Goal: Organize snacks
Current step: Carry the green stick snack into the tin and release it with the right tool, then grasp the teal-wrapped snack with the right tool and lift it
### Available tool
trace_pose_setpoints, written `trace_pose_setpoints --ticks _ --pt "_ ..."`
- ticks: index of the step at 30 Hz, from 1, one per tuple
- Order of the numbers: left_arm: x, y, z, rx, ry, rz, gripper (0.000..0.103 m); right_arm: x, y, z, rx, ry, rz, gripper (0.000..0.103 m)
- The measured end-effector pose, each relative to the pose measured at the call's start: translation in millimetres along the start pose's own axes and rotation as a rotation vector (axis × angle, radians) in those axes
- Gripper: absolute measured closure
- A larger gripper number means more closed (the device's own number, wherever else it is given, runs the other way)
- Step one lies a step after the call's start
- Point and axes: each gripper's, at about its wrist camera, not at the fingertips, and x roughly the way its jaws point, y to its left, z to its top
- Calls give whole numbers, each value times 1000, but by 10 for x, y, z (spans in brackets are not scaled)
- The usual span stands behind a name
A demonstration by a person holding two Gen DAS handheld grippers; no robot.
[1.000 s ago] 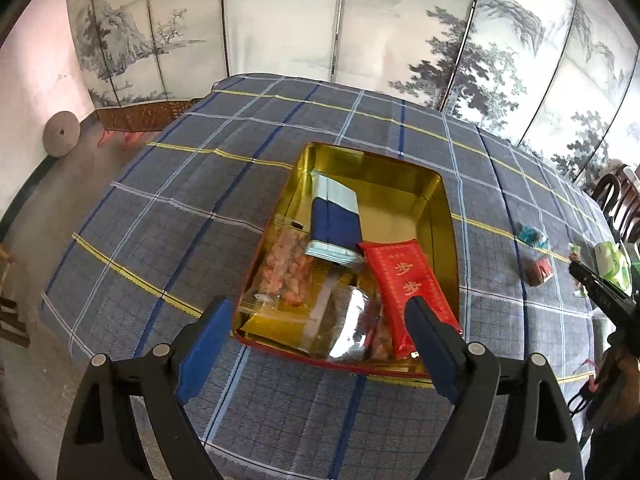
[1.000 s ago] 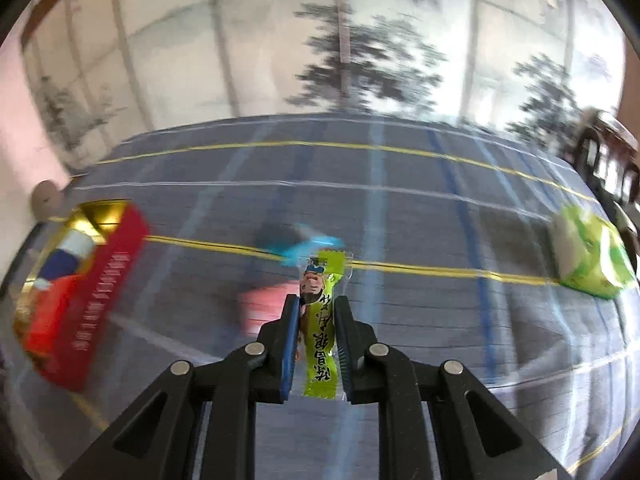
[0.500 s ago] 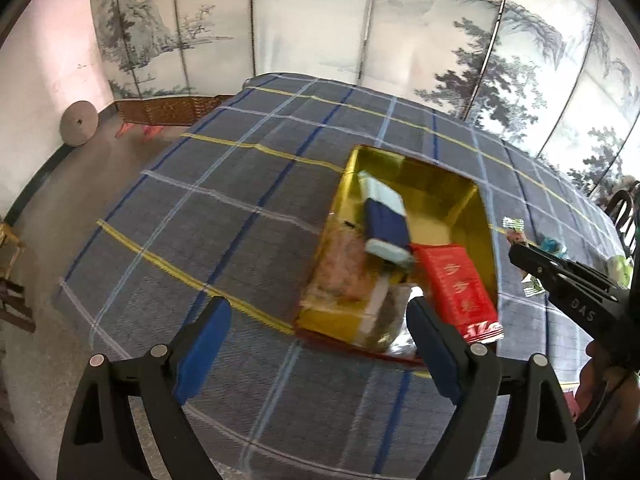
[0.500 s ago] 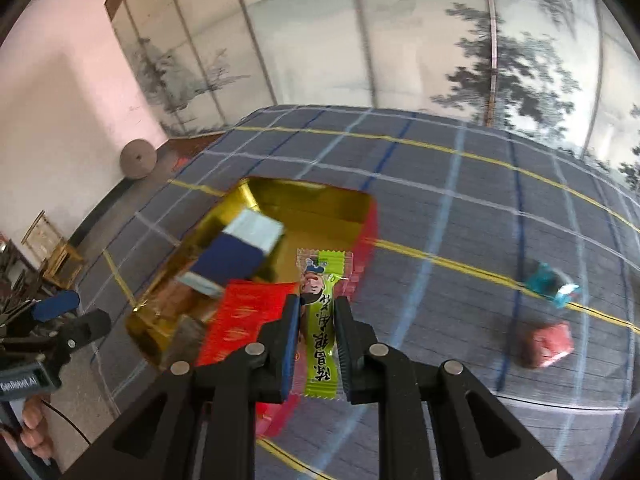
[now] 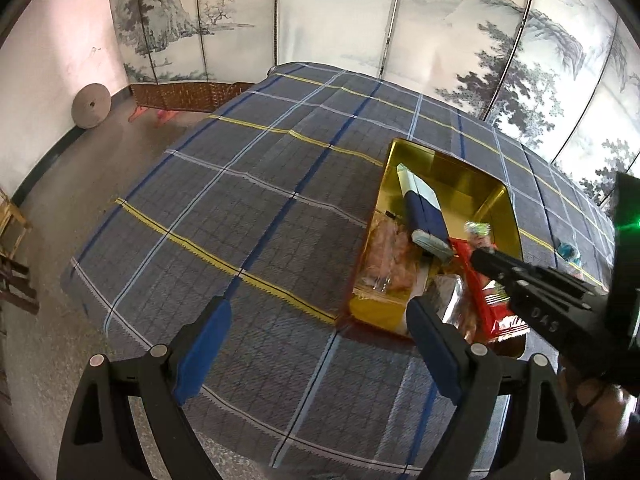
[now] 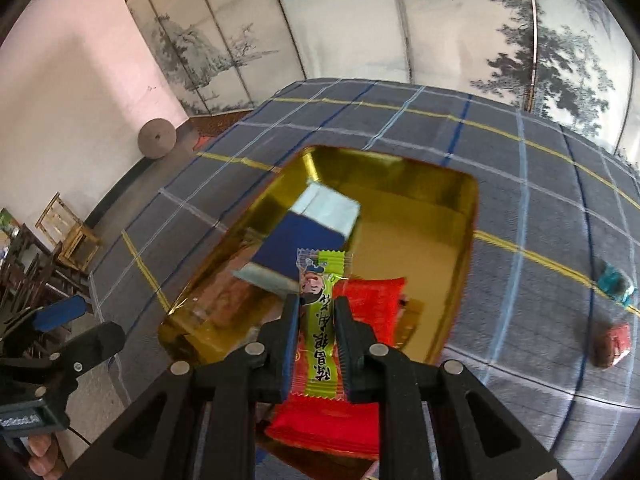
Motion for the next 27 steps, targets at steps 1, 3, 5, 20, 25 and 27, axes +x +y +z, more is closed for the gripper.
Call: trace_pose_setpoints --ticks 1,3,5,20,25,27 --pt "0 3 -4 -1 1 2 16 20 9 -7 -1 4 4 84" --pt "0 20 -14 -7 2 6 16 25 48 -7 -16 -3 -3 83" --pt "2 31 -20 -13 2 7 16 32 63 -3 -20 -1 4 83" --pt "-40 -121 -52 10 4 12 16 -273 -206 65 -53 -71 28 65" --pt "-66 -270 -78 40 5 3 16 -470 -623 71 -38 -96 -56 65" --pt "-62 -352 -91 61 7 2 16 -529 -851 54 -26 -98 -96 65"
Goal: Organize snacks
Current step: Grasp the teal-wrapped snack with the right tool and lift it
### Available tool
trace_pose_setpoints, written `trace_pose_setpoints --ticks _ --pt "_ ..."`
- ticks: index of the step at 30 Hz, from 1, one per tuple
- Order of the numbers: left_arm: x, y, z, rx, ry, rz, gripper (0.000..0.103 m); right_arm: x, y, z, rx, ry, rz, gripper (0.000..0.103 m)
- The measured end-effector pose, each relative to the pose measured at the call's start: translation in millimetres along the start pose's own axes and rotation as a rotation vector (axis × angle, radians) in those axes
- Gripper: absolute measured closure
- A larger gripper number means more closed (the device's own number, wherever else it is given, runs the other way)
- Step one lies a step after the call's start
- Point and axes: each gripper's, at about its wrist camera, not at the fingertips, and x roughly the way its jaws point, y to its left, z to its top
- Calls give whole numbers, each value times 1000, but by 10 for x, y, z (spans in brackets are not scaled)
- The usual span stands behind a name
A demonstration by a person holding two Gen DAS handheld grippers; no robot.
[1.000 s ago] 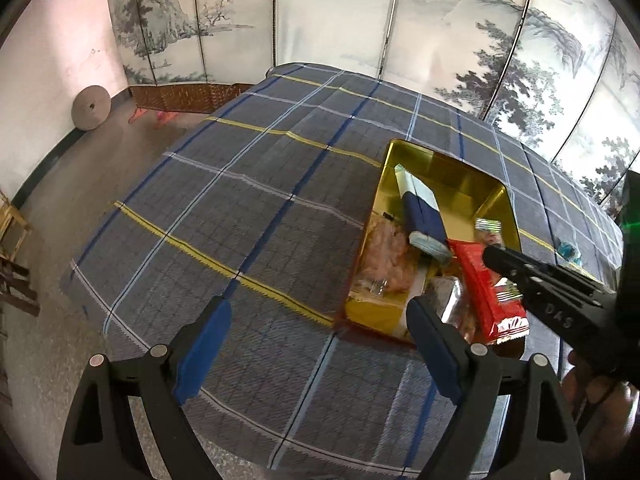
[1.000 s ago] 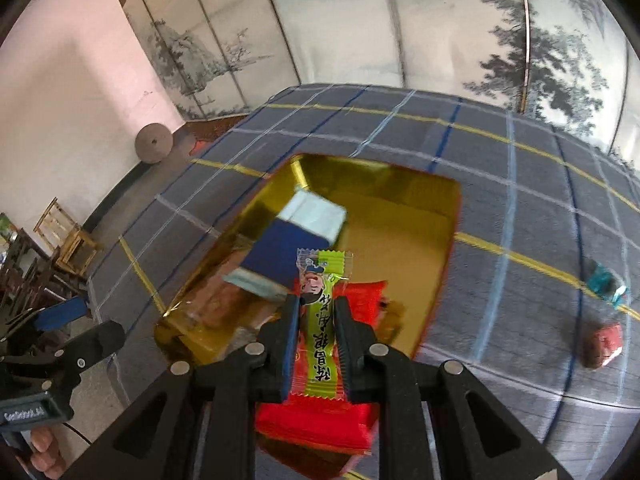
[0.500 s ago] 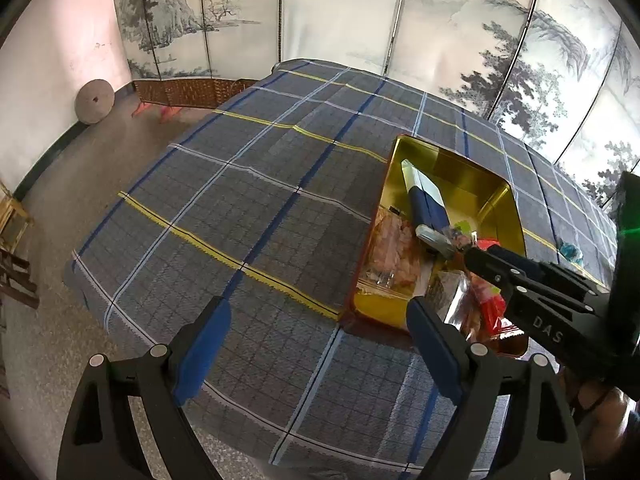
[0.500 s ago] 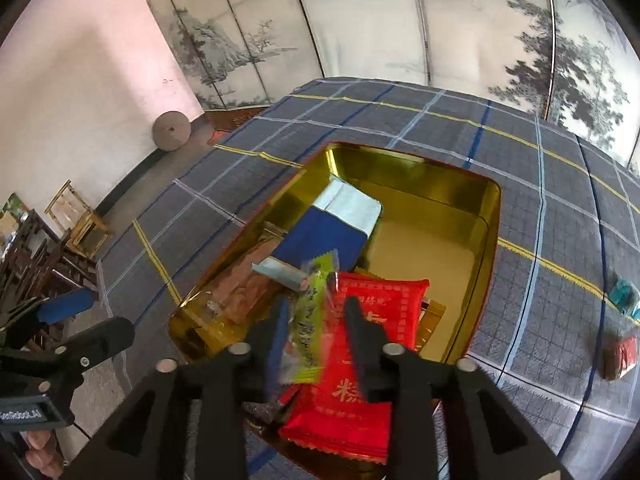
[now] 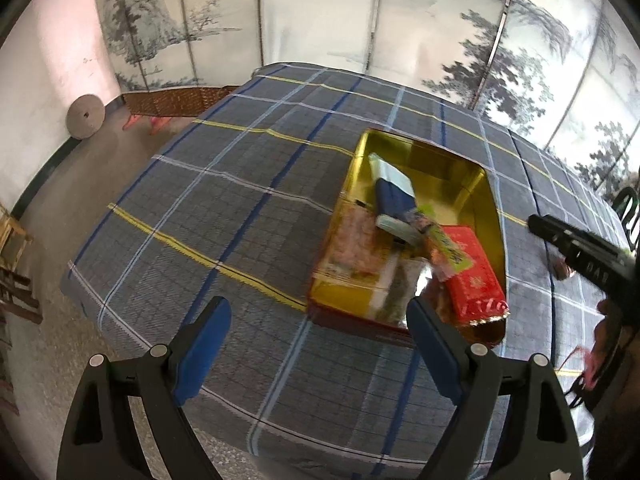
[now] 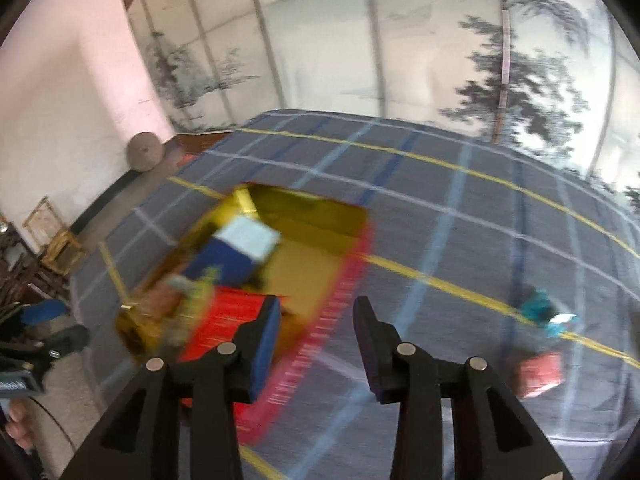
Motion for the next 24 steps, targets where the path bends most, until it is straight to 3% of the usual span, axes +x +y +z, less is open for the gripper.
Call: trace_pose_setpoints --ticks 10,15,18,24 --pt "9 -473 66 78 -2 -27 16 -155 -1212 -218 69 52 -207 65" --pt "8 -711 77 123 -2 -42 16 -178 -1586 -321 80 53 -214 64" --pt "17 -860 61 163 -2 -47 16 -152 -1740 -339 70 57 -203 56" --pt "113 -1167 41 226 20 -71 15 -7 -1841 -327 26 85 -176 56"
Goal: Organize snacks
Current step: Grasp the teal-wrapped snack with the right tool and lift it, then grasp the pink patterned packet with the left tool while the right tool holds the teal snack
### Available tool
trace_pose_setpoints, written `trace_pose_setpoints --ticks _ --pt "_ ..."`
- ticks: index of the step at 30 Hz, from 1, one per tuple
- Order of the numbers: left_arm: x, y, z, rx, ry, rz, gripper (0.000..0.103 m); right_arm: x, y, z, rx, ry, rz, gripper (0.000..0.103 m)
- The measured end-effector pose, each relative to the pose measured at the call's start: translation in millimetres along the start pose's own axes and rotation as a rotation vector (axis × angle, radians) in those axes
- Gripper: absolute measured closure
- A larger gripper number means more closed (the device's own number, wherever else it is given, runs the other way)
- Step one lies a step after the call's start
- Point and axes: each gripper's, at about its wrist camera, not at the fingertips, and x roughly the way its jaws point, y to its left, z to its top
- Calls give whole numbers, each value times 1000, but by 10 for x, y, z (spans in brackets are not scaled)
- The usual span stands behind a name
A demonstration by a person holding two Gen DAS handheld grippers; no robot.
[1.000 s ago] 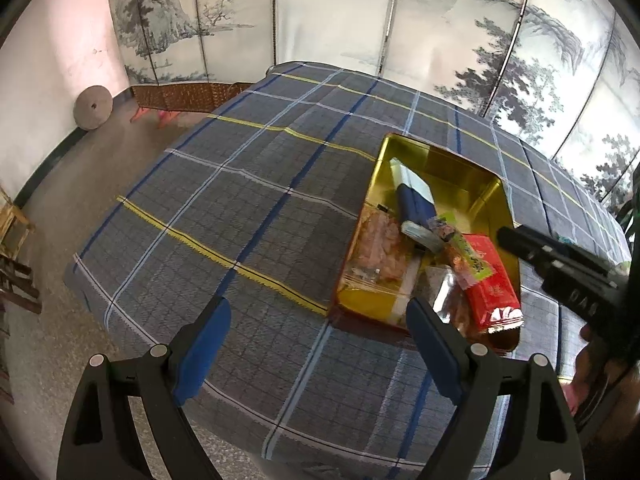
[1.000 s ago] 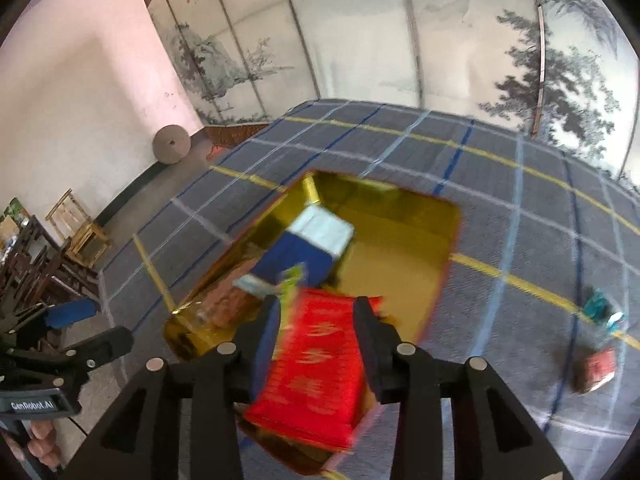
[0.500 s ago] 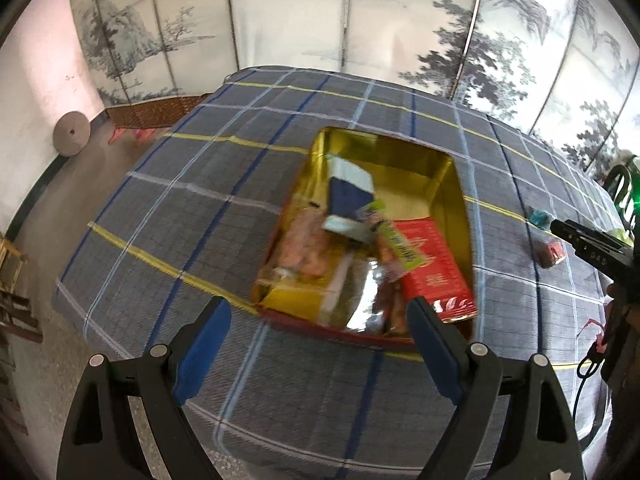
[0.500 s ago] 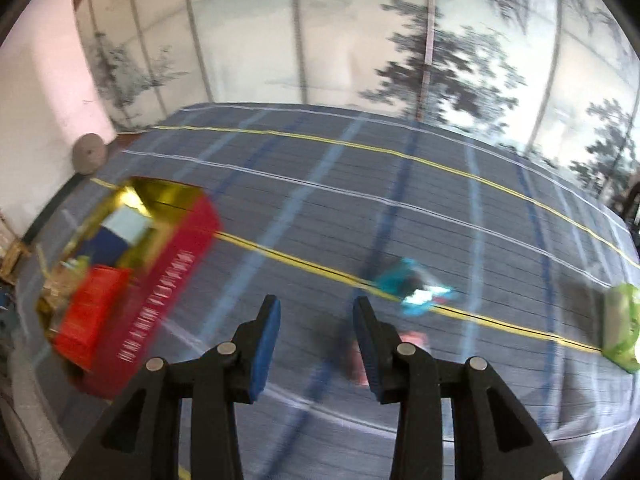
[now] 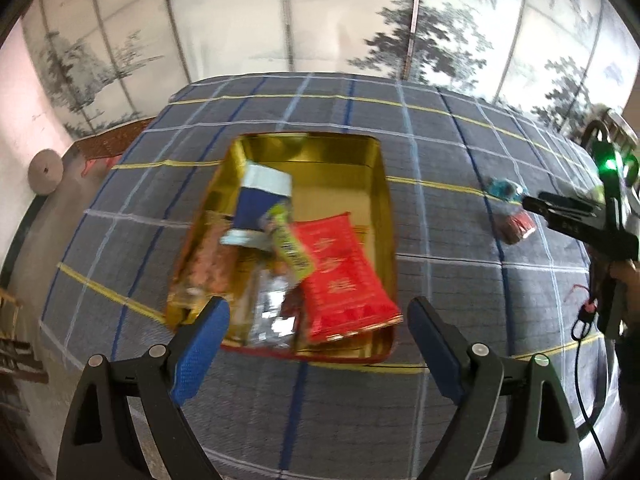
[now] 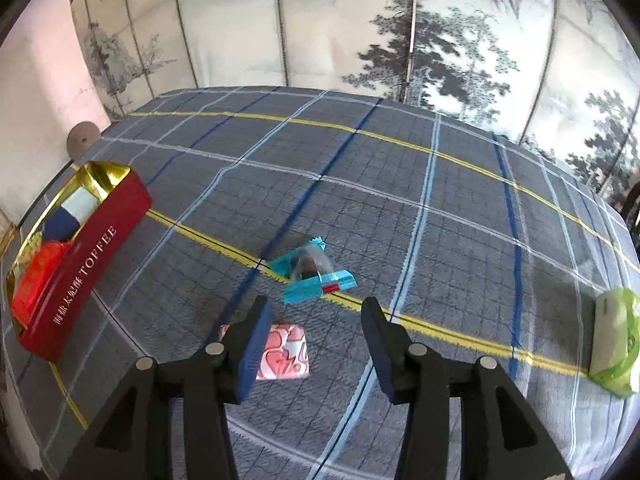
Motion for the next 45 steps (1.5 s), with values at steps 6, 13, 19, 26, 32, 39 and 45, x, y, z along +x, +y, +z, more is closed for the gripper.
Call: trace_pose_setpoints --ticks 6,13,19,26,32,39,45 --pt "117 -292 69 60 15 -33 15 215 19 173 -44 7 9 56" --pt "296 -547 128 99 48 -67 15 452 -17 270 -53 36 54 56" --pt "445 -743 167 130 60 -77 15 486 2 182 -77 28 47 63" --pt "566 -1022 188 158 63 -102 15 292 -266 -11 43 -16 -9 64" --pt "664 -1338 213 166 49 -154 15 22 -533 -338 126 -58 -102 64" --pt "772 -1678 302 144 50 -185 13 -179 -683 -649 140 -76 -208 65" --pt "883 -1893 356 117 81 -196 12 -237 -855 -800 205 -59 -229 66"
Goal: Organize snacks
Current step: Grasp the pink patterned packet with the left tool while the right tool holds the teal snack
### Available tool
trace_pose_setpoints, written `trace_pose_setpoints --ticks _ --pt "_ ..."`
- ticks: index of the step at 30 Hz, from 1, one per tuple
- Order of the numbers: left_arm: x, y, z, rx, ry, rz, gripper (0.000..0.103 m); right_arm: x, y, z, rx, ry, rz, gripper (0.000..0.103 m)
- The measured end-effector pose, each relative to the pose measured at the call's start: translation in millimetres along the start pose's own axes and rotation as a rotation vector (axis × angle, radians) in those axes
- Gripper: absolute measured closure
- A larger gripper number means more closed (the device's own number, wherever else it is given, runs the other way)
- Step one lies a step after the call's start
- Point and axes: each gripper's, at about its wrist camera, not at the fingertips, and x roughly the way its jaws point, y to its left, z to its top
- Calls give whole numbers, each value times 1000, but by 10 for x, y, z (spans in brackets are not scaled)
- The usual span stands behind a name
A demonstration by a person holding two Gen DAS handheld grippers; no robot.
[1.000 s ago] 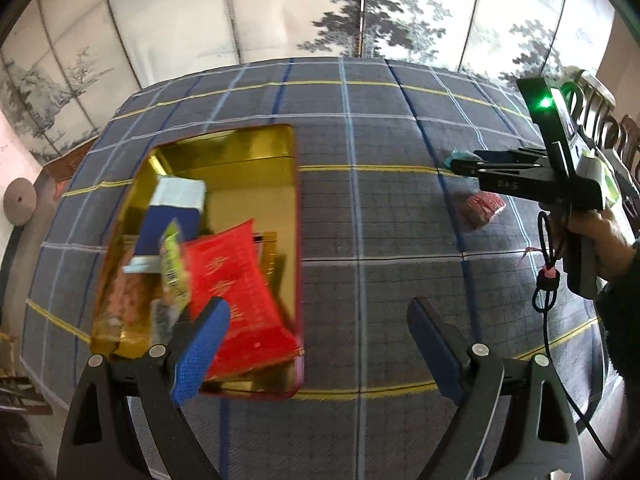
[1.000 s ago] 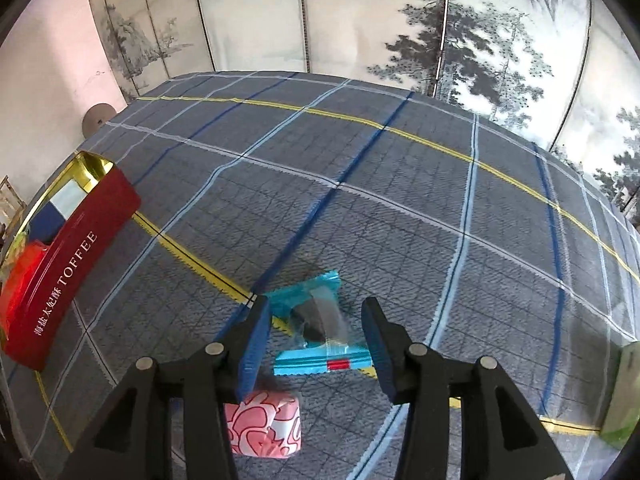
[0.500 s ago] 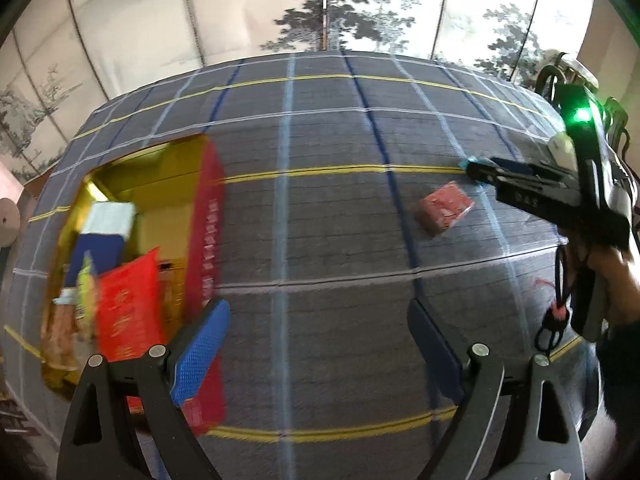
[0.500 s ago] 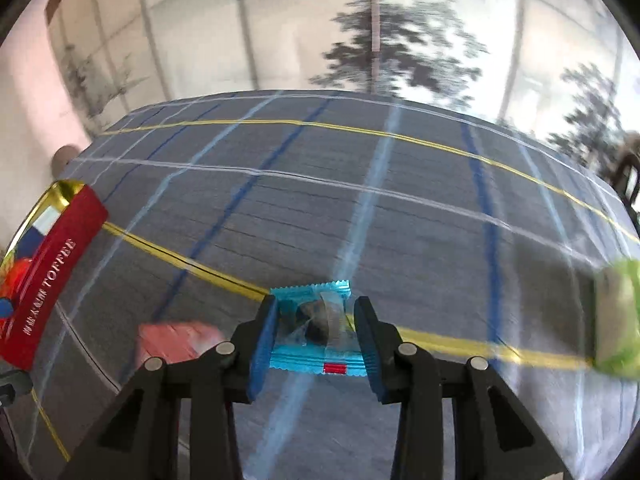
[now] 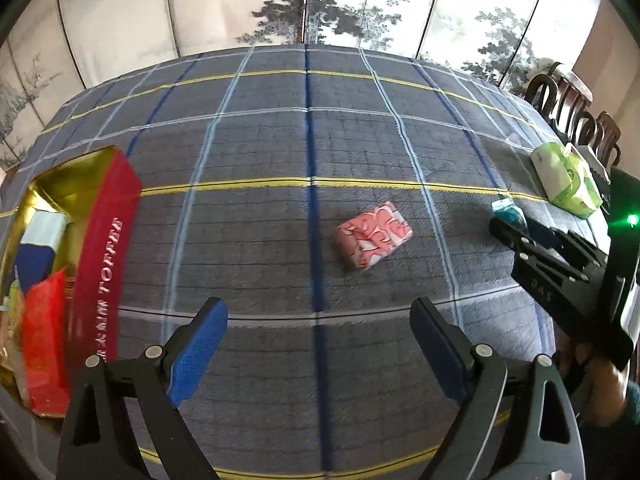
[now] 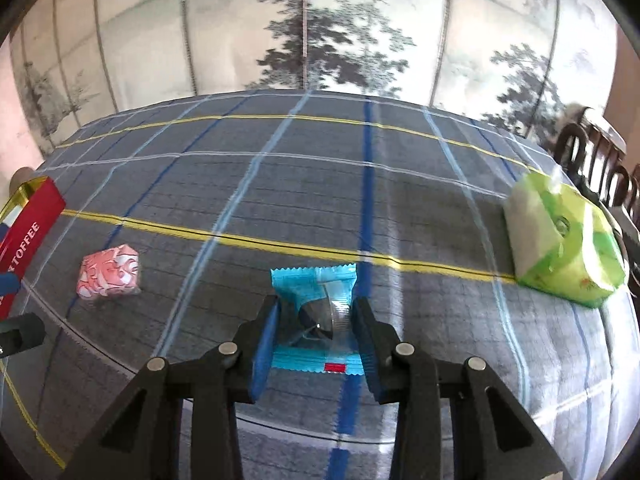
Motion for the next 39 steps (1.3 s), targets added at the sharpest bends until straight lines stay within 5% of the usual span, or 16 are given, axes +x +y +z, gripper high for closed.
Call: trace_pose_setpoints --ticks 18,32,39 --pt "284 -172 213 -141 57 -39 12 58 -242 2 65 19 -30 66" --pt "522 -186 375 -203 73 33 12 72 -254 8 69 18 -18 65" --pt "483 -87 320 -160 70 18 33 70 -243 8 66 19 -20 64"
